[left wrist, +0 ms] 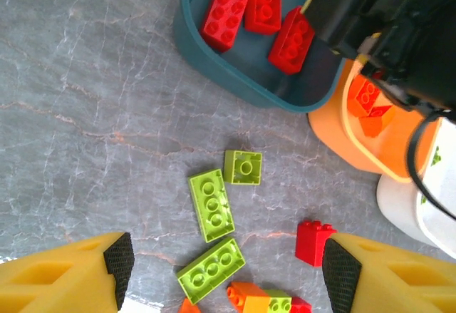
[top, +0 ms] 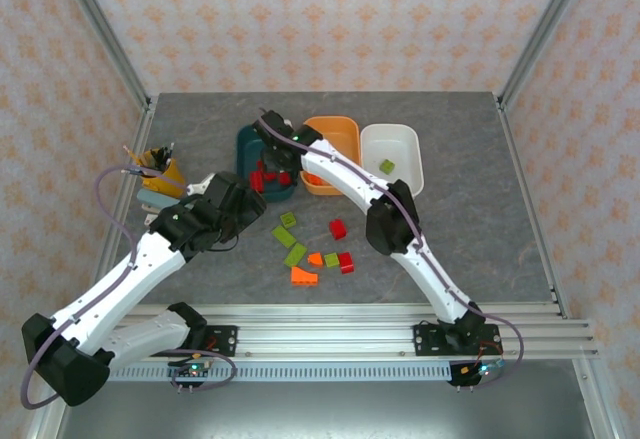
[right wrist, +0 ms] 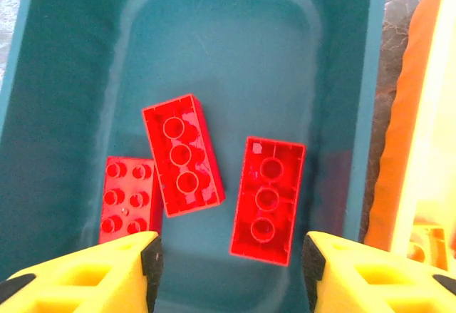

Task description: Sort the legos into containers by color

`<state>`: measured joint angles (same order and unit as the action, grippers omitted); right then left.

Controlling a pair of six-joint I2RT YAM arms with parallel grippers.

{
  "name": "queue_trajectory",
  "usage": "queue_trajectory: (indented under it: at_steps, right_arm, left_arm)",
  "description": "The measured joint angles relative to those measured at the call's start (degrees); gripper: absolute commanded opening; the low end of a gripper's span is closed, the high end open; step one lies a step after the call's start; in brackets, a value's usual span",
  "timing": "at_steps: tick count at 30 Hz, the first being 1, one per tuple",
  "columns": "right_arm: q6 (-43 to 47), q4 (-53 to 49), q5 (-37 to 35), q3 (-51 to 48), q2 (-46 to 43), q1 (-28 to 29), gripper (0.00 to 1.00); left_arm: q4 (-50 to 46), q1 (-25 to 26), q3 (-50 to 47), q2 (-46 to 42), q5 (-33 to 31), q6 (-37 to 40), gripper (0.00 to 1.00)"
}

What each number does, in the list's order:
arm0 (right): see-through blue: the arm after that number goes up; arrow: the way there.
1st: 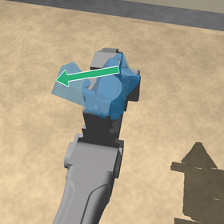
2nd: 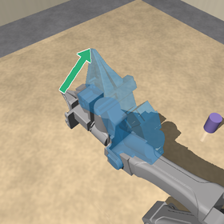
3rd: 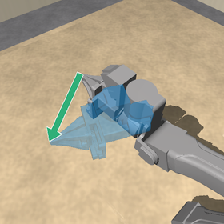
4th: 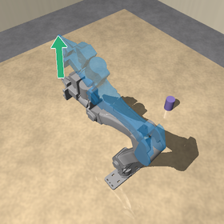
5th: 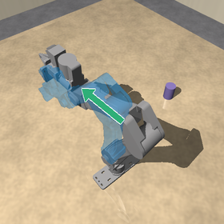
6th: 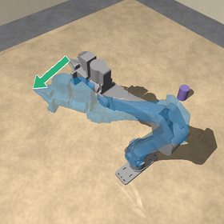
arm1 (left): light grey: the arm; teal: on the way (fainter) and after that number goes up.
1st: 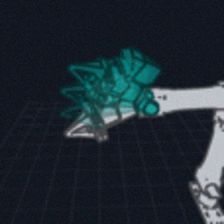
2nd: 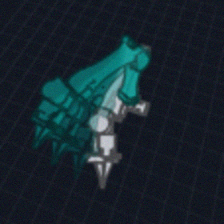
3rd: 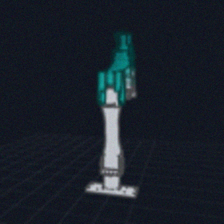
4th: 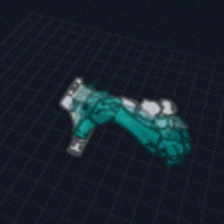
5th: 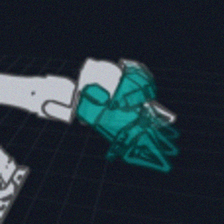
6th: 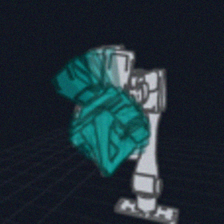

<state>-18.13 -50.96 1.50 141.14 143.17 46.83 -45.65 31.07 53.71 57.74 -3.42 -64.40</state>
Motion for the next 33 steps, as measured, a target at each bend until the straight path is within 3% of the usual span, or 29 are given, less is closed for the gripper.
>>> queue_trajectory:
  at_steps: [8, 12, 23, 33]
  right_arm:
    - [4.5, 9.9, 0.39, -36.02, -26.4, 4.55, 0.61]
    - [5.51, 13.68, 2.75, -46.82, -32.65, 7.39, 0.67]
    - [4.0, 17.84, 6.27, -50.05, -24.65, 8.31, 0.67]
    - [1.77, 18.49, 5.77, -47.36, -20.35, 8.09, 0.54]
  left_arm:
    - [-2.12, 0.0, -5.2, -7.5, 0.7, -0.02, 0.73]
    - [-4.13, 0.0, -8.92, -12.48, 1.49, -0.28, 0.73]
    - [-6.62, 0.0, -13.38, -18.01, 2.23, -3.04, 0.72]
    - [-6.73, 0.0, -13.38, -19.02, 2.67, -3.26, 0.72]
